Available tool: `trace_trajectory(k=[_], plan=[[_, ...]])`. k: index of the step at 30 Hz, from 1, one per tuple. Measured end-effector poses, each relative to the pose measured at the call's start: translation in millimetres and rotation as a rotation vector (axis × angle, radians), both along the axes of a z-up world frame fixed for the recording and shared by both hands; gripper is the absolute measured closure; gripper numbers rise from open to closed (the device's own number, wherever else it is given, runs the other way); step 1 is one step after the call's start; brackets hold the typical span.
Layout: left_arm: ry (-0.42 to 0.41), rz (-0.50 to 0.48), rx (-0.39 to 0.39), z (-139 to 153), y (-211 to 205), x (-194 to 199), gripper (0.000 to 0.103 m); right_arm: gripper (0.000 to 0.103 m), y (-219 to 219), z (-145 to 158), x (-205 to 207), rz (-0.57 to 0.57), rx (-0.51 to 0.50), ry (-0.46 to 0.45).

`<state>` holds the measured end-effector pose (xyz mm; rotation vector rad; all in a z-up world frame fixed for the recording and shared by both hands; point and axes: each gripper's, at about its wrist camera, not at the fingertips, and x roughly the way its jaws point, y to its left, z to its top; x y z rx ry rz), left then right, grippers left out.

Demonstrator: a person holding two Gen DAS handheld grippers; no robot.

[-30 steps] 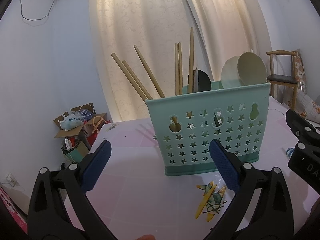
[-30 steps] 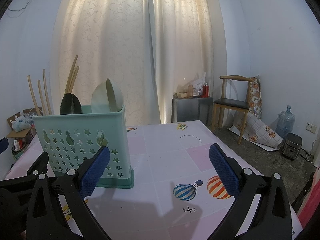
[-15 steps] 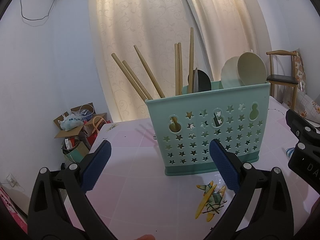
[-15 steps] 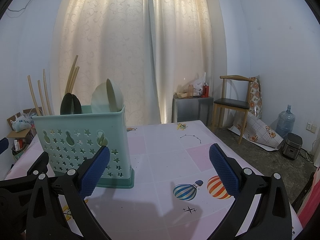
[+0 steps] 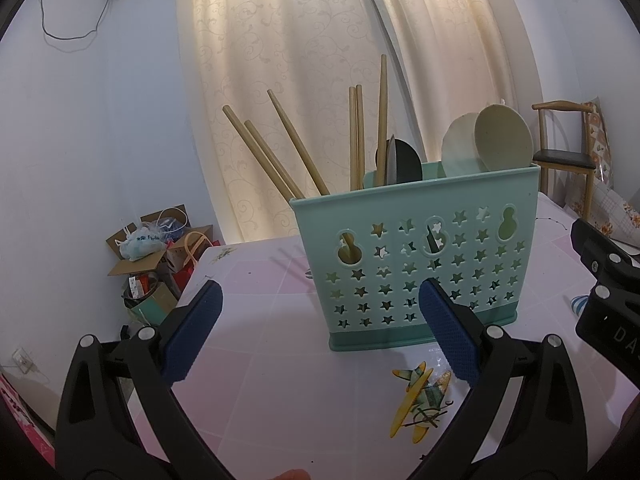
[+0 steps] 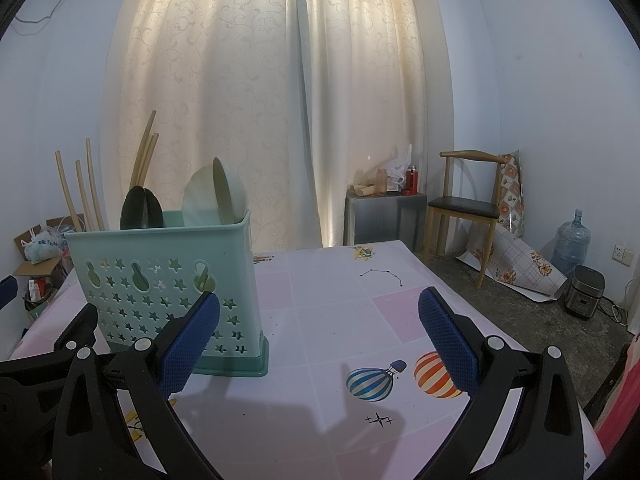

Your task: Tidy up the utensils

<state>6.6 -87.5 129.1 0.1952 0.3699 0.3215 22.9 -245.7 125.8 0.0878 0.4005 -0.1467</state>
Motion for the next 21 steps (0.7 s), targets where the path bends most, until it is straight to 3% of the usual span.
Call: trace_trajectory(k=[21], plan=[[0.001, 0.0, 0.0, 0.7, -0.6, 0.4, 0.008, 0.006, 0.7, 0.2, 0.4, 0.0, 0.0, 0.0]])
